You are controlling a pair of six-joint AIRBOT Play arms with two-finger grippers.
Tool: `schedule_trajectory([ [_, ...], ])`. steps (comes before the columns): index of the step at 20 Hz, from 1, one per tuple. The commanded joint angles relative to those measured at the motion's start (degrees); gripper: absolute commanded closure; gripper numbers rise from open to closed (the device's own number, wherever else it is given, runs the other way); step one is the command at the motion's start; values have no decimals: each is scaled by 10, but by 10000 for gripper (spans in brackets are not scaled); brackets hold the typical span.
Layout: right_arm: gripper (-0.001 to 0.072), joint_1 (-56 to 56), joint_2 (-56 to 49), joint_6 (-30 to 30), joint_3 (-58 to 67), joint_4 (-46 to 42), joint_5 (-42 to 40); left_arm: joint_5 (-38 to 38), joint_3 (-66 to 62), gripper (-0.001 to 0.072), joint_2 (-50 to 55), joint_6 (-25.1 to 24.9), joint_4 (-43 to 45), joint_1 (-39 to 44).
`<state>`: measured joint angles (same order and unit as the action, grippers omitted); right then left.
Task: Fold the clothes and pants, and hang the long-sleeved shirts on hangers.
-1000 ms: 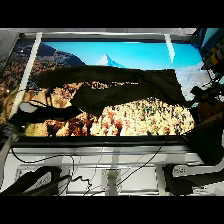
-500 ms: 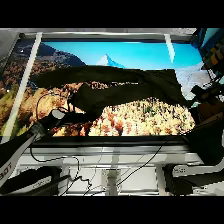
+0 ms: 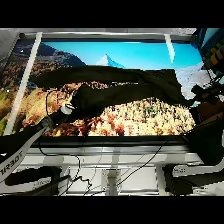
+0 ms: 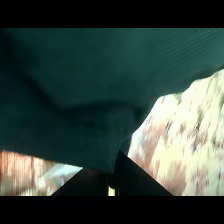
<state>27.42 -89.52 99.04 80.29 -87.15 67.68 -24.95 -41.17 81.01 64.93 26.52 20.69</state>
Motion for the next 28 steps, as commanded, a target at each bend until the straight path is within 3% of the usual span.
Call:
schedule_trajectory([
  [1, 674, 0, 2, -1, 12, 0, 3, -24, -49, 693, -9, -12, 52, -26],
  [4, 674, 0, 12, -13, 49, 2, -5, -97, -118, 695, -64, -10, 117, -118],
  [8, 674, 0, 48, -12, 92, 32, -62, -172, -236, 697, -143, -7, 121, -299],
  [11, 674, 0, 87, -12, 94, 120, -157, -205, -329, 698, -150, 39, 163, -411],
  [14, 674, 0, 113, -12, 94, 171, -187, -241, -365, 699, -146, 56, 220, -471],
  [20, 674, 1, 174, -43, 94, 152, -122, -281, -366, 698, -138, 58, 245, -561],
  [25, 674, 1, 186, -87, 80, 36, 90, -396, -365, 697, -107, 98, 423, -594],
  [28, 674, 1, 203, -111, -9, 20, 109, -472, -364, 697, -85, 126, 551, -594],
])
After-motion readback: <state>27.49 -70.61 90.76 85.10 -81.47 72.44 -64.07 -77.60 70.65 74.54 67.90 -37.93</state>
